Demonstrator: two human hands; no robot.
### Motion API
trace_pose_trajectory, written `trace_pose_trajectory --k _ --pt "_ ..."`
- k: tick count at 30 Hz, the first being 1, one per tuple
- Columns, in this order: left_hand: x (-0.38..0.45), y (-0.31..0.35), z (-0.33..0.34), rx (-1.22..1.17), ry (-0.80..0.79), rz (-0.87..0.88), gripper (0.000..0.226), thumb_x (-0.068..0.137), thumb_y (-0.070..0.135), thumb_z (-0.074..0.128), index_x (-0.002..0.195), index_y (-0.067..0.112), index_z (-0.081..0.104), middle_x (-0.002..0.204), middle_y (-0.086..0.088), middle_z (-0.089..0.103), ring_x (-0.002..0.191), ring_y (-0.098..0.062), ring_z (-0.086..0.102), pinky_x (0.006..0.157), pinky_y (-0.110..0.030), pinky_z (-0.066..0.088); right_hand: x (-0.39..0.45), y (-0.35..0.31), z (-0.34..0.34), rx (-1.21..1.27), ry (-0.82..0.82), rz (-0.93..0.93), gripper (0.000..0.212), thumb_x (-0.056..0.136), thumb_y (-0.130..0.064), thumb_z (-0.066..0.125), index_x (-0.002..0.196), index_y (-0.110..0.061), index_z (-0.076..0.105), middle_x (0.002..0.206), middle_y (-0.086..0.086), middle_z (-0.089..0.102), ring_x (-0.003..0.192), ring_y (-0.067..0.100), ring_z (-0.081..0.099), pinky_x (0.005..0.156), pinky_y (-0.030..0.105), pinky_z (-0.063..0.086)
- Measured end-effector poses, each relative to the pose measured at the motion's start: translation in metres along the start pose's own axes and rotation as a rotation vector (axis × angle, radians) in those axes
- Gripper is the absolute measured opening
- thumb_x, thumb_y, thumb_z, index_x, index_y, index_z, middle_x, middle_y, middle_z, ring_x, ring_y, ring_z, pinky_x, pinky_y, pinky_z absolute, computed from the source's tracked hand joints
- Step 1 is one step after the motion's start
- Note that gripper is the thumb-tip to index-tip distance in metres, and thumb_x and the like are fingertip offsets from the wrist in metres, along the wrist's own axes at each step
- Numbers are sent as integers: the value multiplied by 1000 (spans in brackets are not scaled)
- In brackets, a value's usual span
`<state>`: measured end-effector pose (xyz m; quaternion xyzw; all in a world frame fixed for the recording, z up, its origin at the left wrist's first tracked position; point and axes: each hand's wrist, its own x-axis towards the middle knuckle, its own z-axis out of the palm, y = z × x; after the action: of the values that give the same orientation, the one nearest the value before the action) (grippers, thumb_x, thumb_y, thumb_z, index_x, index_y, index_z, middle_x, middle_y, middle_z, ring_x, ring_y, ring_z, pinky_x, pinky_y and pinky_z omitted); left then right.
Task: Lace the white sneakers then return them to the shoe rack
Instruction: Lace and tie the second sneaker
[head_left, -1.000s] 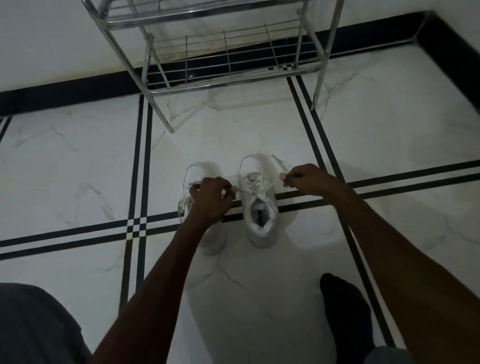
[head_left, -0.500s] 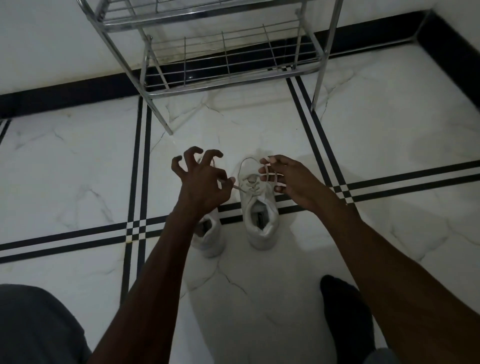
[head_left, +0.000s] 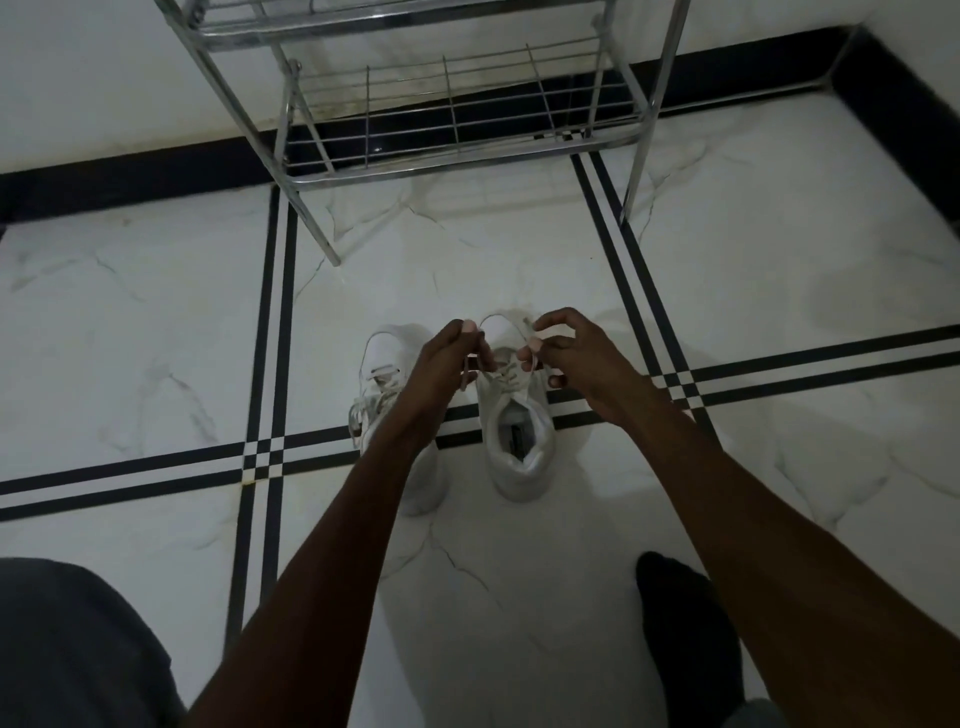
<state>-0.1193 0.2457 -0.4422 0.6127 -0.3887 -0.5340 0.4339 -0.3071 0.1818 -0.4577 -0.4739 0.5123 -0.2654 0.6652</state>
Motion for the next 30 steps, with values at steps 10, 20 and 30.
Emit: trace_pose_trajectory --k 10,20,30 --pt "7 -8 2 383 -65 206 35 100 3 44 126 18 62 78 4 61 75 -17 59 80 -42 54 12 9 13 57 180 48 24 80 -17 82 100 -4 77 93 17 79 78 21 70 76 35 56" --pt "11 -14 3 545 21 250 22 88 21 53 104 27 38 78 0 77 69 -33 72 68 -59 58 10 -5 20 -119 -166 -41 22 93 -12 68 109 3 74 106 23 76 105 35 72 99 41 57" --pt "12 -21 4 216 25 47 56 98 11 67 144 12 35 101 -15 78 78 -9 71 73 -20 54 10 6 25 -39 60 -125 23 87 -15 76 106 -2 77 99 17 78 90 21 75 85 34 61"
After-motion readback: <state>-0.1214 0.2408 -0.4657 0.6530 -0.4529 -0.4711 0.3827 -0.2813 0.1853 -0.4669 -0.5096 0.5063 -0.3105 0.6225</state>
